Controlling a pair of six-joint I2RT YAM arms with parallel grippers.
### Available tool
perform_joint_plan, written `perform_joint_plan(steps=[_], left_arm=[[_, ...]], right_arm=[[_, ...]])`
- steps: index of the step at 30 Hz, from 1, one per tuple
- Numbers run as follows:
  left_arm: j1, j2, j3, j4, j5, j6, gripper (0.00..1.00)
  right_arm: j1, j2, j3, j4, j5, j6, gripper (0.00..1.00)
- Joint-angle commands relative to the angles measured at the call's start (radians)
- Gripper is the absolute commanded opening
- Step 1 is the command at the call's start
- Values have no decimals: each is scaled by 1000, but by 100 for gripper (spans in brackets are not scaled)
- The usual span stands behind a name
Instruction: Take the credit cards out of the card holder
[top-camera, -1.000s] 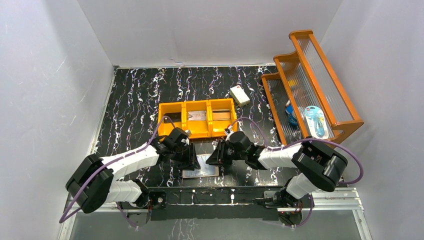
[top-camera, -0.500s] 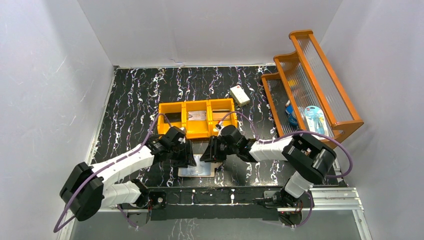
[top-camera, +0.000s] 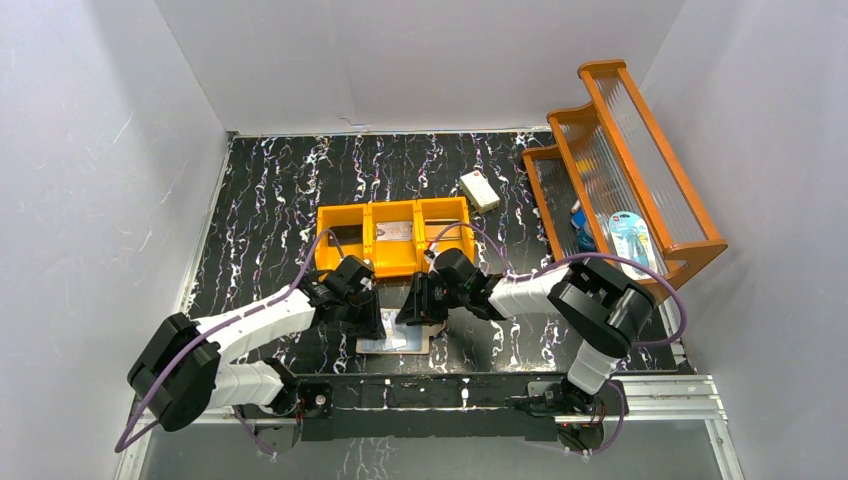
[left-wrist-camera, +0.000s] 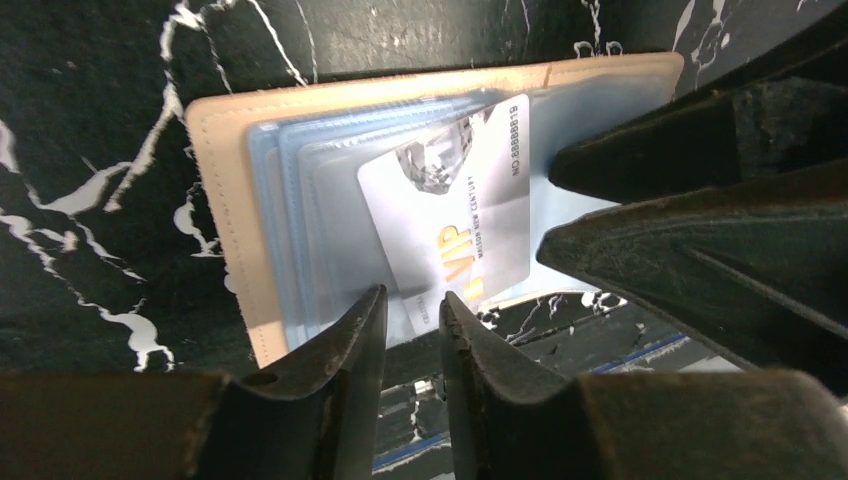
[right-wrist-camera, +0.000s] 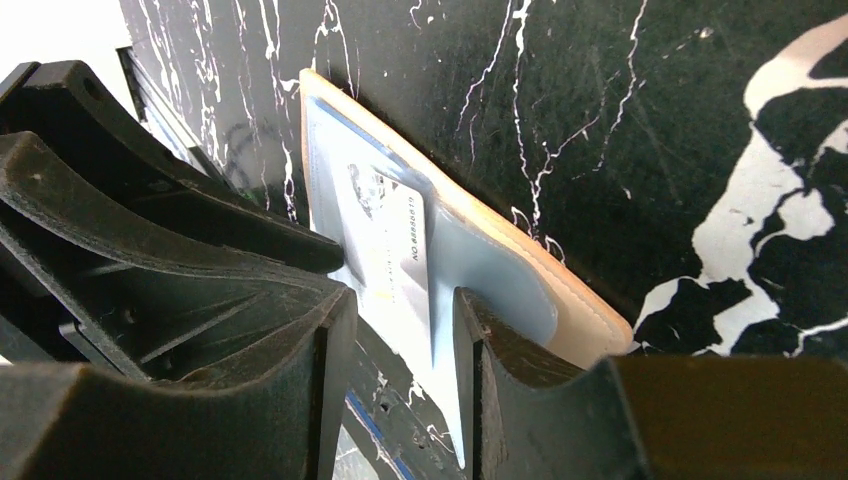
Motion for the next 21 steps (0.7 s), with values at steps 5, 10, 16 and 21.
perform_joint_plan(steps=[5,10,16,21], left_arm=[[1,-5,-82,-22,-39,-25,23],[1,-14,-140,5,-23,-46,19],[1,-17,-183,35,-8,-68,15],[1,-37,-200,34,-10,-75,15]], right_arm=[[-2,33,9,-29,20,-14,50],[14,63,-5,58,-64,-3,49],[24,129,3,154,-131,17,47],[25,125,-23,230,-136,67,36]])
